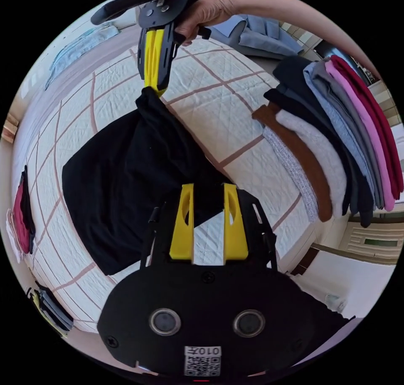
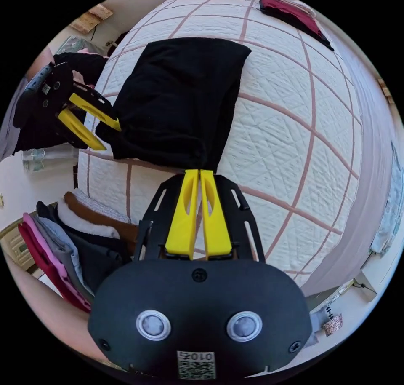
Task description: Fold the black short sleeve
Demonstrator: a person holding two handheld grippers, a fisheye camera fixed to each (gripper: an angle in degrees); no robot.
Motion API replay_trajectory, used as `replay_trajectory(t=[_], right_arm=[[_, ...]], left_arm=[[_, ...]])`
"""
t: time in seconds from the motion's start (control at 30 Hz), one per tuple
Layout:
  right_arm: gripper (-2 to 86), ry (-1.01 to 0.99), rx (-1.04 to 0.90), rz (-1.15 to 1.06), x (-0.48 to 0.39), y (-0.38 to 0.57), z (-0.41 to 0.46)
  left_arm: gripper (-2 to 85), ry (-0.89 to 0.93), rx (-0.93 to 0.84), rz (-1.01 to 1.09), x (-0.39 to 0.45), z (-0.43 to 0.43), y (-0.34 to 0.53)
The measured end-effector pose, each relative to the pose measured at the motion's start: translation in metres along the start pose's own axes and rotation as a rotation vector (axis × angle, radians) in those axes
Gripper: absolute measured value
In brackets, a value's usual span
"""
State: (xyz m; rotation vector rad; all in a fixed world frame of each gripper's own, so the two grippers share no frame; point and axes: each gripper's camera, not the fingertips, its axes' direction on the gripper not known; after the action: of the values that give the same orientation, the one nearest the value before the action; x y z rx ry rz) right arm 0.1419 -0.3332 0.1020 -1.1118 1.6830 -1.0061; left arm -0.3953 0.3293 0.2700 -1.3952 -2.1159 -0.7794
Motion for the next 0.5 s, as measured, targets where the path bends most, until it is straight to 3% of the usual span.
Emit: replay_trajectory(t=[0.17, 0.27, 0.37, 0.5], right_arm=[[3.0, -0.082, 0.103, 0.359, -0.008, 0.045, -0.014], [4.3, -0.195, 0.223, 0.661, -0.037, 0.063, -0.019], [6.1, -0.247, 0.430, 0.913, -0.104, 0.080, -0.001], [7.5, -0.126, 0.673, 1.307, -0.233, 0.093, 0.049]], left_arm=[[8.1, 0.202, 0.188, 0.203, 0.032, -0.039, 0.004], [8.4, 0.107, 0.215, 0.146, 0.019, -0.061, 0.020], [8.8, -0.025, 0.228, 0.039, -0.028, -0.086, 0.030], [9.5, 0.089, 0.250, 0.133, -0.099, -0.108, -0.007]])
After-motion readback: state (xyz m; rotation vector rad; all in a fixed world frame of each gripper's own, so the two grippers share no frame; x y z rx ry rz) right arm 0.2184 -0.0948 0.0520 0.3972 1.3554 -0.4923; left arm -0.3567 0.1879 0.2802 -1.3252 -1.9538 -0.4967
